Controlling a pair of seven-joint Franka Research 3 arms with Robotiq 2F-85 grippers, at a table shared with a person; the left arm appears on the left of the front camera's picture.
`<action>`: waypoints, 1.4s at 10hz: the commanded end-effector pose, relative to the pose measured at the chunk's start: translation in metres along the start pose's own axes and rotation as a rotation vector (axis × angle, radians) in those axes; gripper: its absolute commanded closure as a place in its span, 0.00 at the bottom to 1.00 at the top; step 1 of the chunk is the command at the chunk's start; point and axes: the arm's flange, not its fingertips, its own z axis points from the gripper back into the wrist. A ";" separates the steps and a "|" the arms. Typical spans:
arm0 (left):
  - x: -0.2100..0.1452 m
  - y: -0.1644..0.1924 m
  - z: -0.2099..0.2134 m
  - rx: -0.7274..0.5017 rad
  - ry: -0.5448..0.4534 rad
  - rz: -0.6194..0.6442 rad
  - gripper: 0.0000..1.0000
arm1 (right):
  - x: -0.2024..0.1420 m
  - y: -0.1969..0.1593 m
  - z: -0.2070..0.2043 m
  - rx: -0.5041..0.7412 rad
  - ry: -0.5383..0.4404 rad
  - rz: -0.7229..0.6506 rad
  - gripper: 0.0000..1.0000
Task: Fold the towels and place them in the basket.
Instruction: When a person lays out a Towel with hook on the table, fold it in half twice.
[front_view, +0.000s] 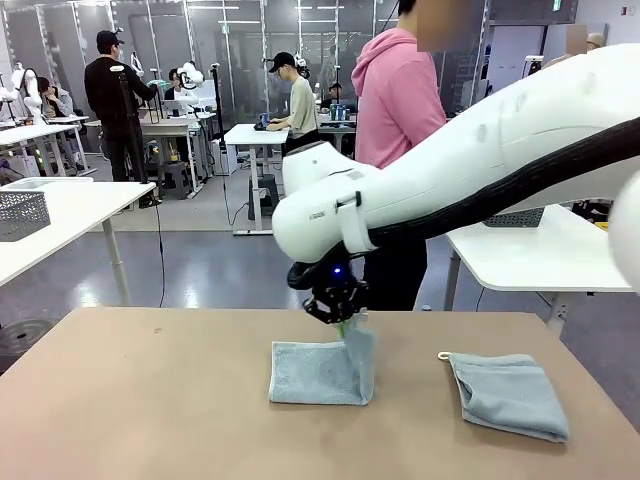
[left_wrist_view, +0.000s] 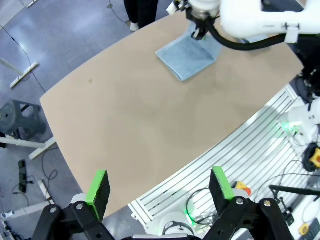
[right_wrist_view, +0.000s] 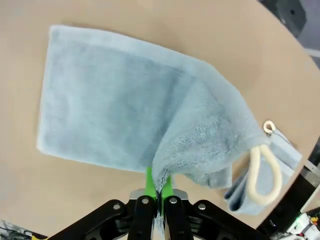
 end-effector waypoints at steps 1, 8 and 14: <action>0.001 0.000 -0.001 -0.002 -0.009 -0.005 0.00 | 0.029 0.013 -0.006 0.046 0.055 -0.021 1.00; 0.001 0.000 -0.001 -0.002 -0.009 -0.005 0.00 | 0.057 0.063 -0.034 0.147 0.125 0.013 0.64; 0.001 0.000 -0.001 -0.002 -0.009 -0.005 0.00 | 0.050 0.058 -0.029 0.169 0.066 -0.019 0.00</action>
